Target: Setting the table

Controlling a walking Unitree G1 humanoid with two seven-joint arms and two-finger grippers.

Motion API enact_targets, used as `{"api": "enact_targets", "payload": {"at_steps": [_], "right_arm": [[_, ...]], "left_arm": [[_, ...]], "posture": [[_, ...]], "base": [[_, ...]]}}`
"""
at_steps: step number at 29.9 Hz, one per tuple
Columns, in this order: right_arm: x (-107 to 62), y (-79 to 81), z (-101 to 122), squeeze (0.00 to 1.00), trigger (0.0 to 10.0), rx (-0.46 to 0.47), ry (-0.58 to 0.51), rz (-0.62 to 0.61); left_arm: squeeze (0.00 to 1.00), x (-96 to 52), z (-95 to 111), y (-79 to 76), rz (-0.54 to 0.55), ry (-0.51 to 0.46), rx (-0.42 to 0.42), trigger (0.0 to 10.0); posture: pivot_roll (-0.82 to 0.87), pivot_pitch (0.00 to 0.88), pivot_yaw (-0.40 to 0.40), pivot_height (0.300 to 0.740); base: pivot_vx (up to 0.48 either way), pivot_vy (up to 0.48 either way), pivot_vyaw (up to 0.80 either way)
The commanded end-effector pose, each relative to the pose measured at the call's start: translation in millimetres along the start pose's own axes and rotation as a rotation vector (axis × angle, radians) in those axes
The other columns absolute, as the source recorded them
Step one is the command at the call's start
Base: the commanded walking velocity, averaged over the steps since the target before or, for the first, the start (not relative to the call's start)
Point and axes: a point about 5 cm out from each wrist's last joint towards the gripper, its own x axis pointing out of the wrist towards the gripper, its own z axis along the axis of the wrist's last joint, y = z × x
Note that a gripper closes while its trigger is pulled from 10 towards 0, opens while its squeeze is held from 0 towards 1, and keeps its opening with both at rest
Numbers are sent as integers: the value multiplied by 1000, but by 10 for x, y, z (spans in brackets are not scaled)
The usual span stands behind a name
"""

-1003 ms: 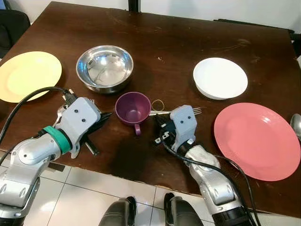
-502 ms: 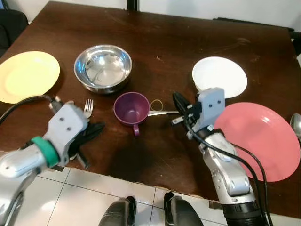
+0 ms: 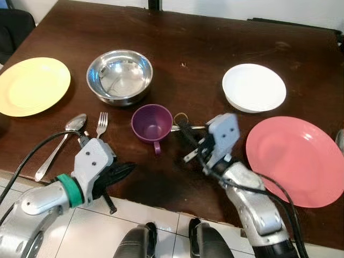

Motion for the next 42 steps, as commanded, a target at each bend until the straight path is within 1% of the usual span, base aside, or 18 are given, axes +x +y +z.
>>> {"api": "enact_targets", "payload": {"at_steps": [1, 4, 7, 9, 10, 12, 13, 16, 18, 19, 20, 21, 25, 28, 29, 32, 37, 42], "right_arm": [[-73, 53, 9, 0, 10000, 17, 6, 55], [-111, 60, 21, 0, 10000, 19, 7, 75], [-226, 120, 63, 0, 10000, 38, 2, 148], [-226, 120, 63, 0, 10000, 38, 2, 148], [-236, 167, 70, 231, 10000, 44, 2, 183], [-236, 167, 70, 231, 10000, 44, 2, 183], [-217, 221, 61, 1000, 10000, 50, 1, 210], [-160, 284, 26, 1000, 10000, 59, 3, 225], [-11, 401, -92, 1000, 10000, 67, 15, 230], [-11, 401, -92, 1000, 10000, 67, 15, 230], [31, 439, -126, 784, 10000, 71, 22, 234], [64, 464, -147, 0, 10000, 78, 25, 233], [100, 488, -167, 0, 10000, 91, 33, 231], [100, 488, -167, 0, 10000, 91, 33, 231], [122, 499, -200, 0, 10000, 95, 47, 229], [137, 504, -219, 0, 10000, 93, 56, 227], [145, 526, -237, 0, 10000, 96, 61, 224], [133, 546, -235, 0, 10000, 92, 56, 243]], "left_arm": [[0, -10, -52, -3, 3, 23, -2, 10000], [0, -14, -46, 6, 3, 22, -2, 10000], [0, -62, -42, 25, -5, 38, 7, 10000], [0, -62, -42, 25, -5, 38, 7, 10000], [0, -86, -36, 45, 4, 43, 23, 10000], [0, -86, -36, 45, 4, 43, 23, 10000], [0, -114, -19, 71, 12, 42, 30, 10000], [0, -151, 15, 105, 18, 33, 39, 10000], [0, -227, 170, 171, 18, -37, 20, 10000], [0, -227, 170, 171, 18, -37, 20, 10000], [0, -251, 245, 195, 20, -75, 5, 10000], [0, -280, 330, 214, 10, -105, 8, 10000], [0, -346, 482, 243, -28, -119, 54, 10000], [0, -346, 482, 243, -28, -119, 54, 10000], [0, -377, 580, 283, -89, -96, 121, 10000], [0, -356, 609, 336, -109, -81, 160, 10000], [0, -261, 635, 355, -128, -92, 171, 10000], [0, -264, 689, 377, -148, -92, 169, 10000]], "posture": [[5, 177, 86, 740], [0, 174, 88, 740], [-6, 171, 91, 740], [-6, 171, 91, 740], [-8, 168, 97, 740], [-8, 168, 97, 740], [-4, 167, 102, 740], [11, 165, 106, 740], [27, 164, 106, 740], [27, 164, 106, 740], [30, 164, 105, 740], [42, 162, 101, 740], [60, 164, 97, 740], [60, 164, 97, 740], [63, 162, 100, 740], [57, 162, 105, 740], [45, 163, 108, 740], [45, 159, 111, 740]], "base": [[0, 0, 0], [0, 0, 0], [0, 0, 0], [0, 0, 0], [0, 0, 0], [0, 0, 0], [0, 0, 0], [0, 0, 0], [0, 0, 0], [0, 0, 0], [0, 0, 0], [0, 0, 0], [0, 0, 0], [0, 0, 0], [0, 0, 0], [0, 0, 0], [0, 0, 0], [0, 0, 0]]}}
